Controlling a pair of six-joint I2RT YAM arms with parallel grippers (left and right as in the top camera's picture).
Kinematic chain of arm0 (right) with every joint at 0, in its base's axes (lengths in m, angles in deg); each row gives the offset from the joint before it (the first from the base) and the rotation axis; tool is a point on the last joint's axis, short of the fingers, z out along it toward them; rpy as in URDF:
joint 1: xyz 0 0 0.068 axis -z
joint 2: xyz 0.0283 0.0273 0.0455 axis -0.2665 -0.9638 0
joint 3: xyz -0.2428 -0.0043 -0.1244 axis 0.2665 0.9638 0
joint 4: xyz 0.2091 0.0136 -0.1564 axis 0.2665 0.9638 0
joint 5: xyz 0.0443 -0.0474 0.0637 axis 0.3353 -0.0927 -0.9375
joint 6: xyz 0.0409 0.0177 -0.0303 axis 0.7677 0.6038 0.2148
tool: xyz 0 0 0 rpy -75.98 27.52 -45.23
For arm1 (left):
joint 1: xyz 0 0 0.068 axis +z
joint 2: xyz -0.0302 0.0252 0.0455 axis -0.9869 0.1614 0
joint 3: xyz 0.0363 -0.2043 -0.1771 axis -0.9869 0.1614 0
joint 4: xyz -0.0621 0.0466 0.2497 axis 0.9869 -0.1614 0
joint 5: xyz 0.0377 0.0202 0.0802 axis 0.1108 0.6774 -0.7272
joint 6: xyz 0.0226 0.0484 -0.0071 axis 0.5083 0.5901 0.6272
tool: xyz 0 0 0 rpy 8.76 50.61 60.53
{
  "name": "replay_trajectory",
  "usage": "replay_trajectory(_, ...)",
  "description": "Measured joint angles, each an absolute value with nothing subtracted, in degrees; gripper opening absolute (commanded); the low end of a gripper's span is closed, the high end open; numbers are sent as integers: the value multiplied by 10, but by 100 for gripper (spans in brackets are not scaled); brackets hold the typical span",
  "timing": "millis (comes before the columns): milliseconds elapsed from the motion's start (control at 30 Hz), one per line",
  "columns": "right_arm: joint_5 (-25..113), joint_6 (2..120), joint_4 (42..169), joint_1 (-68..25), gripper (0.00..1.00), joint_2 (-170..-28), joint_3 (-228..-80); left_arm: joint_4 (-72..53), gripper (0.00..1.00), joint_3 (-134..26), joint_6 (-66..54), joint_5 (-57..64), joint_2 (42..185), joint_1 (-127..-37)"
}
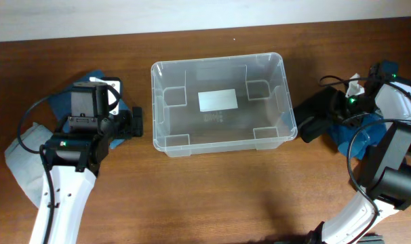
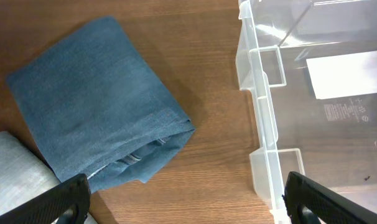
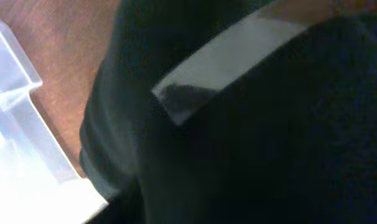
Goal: Pack container
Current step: 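Reach the right gripper to the black folded garment and grasp it, then carry the black garment with the right gripper into the box, release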
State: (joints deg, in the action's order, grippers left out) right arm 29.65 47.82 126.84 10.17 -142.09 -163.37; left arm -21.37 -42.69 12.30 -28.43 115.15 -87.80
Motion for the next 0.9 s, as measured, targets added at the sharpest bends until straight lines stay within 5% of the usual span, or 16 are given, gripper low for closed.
replay_trajectory(133, 296, 482, 1278, 102, 6, -1421, -1633, -214, 99, -427, 123, -284, 1151, -878)
replay_trajectory(167, 296, 482, 1276, 102, 4, -1421, -1633, -214, 99, -427, 123, -284, 1151, -878)
replay_trajectory(500, 293, 476, 1275, 101, 4, -1401, -1632, -214, 99, -427, 123, -284, 1151, -878)
replay_trajectory(667, 298, 462, 1309, 91, 4, -1246, -1689, -214, 99, -427, 123, -285, 1151, -878)
replay_trajectory(900, 292, 453, 1331, -53, 4, -1069, -1753, -235, 99, -427, 113, -304, 1151, -845)
